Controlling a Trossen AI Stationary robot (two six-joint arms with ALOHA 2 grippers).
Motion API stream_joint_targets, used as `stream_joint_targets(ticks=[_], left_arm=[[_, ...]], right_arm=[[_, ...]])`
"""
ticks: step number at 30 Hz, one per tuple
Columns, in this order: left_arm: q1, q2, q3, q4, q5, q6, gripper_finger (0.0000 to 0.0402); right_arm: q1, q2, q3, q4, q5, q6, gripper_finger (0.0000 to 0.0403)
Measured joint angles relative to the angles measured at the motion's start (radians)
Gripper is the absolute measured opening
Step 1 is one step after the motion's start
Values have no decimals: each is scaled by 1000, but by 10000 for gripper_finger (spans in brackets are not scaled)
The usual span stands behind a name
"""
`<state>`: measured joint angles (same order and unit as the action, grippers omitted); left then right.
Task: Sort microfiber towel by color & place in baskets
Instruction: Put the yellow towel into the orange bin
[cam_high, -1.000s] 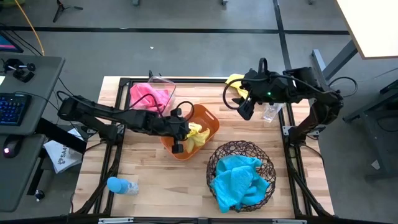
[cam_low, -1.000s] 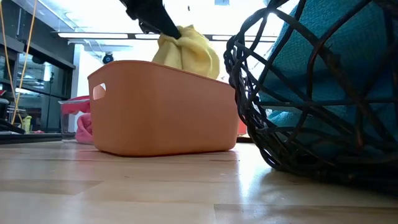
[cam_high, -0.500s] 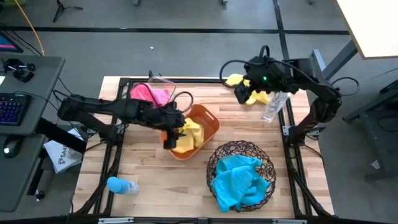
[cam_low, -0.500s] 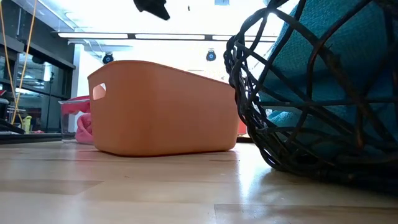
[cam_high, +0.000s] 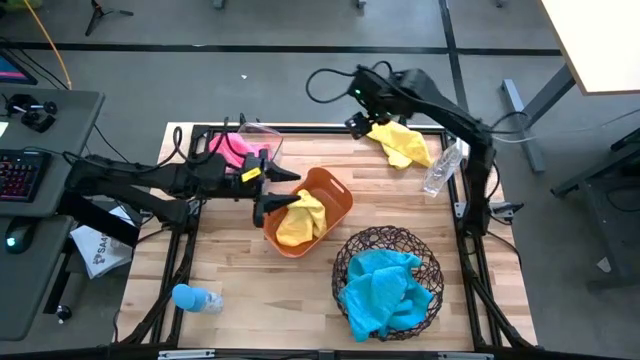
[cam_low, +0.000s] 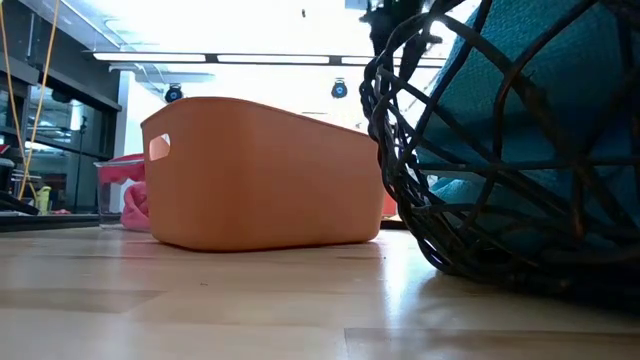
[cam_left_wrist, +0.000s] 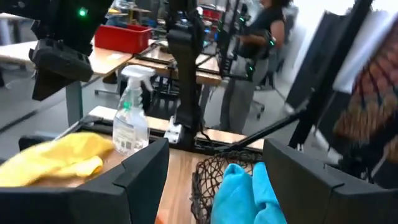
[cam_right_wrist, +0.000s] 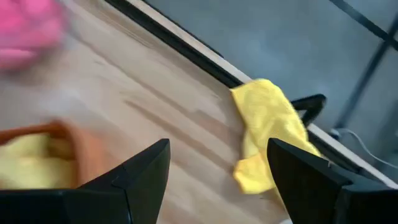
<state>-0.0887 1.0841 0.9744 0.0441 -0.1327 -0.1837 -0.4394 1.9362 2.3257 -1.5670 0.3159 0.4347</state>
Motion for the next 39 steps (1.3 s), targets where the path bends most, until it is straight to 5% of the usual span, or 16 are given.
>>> stream_joint_targets(ticks=[7,19,24,29,36,39], left_arm=[[45,-51,-145,193,-91,-93,248],[252,-156,-98,131,-131,-93,248],[319,-168,-98,108,-125,-79,248],[394,-168,-98,106,-13,-43,248],[517,-168,-98,106,84,-19,248],[565,-168,-98,112,160,2,248]], right_arm=[[-158,164,-1,-3,-110,-180,264],[-310,220,-7,77,-288,-354,264],[-336,190,-228,142,-263,-279,264],[-306,104,-523,270,-267,-183,264],[-246,58,-677,334,-8,24,264],[-253,62,-743,398,-55,91,264]])
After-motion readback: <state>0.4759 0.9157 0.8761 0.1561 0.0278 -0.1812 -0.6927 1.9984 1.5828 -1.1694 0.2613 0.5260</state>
